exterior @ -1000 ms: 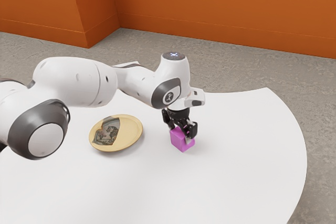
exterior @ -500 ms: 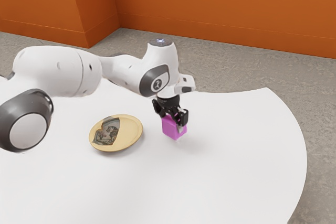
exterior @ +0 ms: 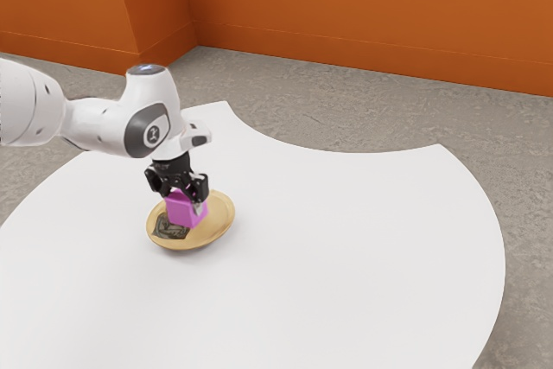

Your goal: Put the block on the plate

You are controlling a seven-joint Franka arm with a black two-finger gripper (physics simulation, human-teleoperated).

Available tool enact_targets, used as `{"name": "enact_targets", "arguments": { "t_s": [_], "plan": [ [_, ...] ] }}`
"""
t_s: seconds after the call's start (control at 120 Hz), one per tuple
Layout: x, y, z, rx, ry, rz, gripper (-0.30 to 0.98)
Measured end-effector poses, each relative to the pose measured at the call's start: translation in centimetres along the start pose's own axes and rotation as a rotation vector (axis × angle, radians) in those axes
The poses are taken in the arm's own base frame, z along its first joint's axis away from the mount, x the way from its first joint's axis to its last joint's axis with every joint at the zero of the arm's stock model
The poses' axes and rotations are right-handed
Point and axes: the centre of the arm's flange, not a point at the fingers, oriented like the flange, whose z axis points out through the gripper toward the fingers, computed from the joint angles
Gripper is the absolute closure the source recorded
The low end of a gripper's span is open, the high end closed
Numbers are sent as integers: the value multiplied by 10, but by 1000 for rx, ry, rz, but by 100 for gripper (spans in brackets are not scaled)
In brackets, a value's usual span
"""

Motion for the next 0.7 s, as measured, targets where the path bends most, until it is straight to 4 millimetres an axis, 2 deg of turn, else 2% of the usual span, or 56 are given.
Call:
{"name": "enact_targets", "arguments": {
  "t_s": [0.108, 0.175, 0.292, 0.375, 0.467, 0.642, 0.7],
  "plan": [
    [4, -5, 9, 3, 14, -9, 25],
    [5, -5, 12, 3, 20, -11, 20],
    [7, -9, 7, 0, 40, -17, 12],
    [6, -8, -16, -9, 75, -16, 8],
    [1, -4, -51, -17, 103, -5, 5],
    [-14, 6, -98, -28, 78, 41, 2],
    [-13, 8, -119, -29, 75, 62, 2]
  ]
}}
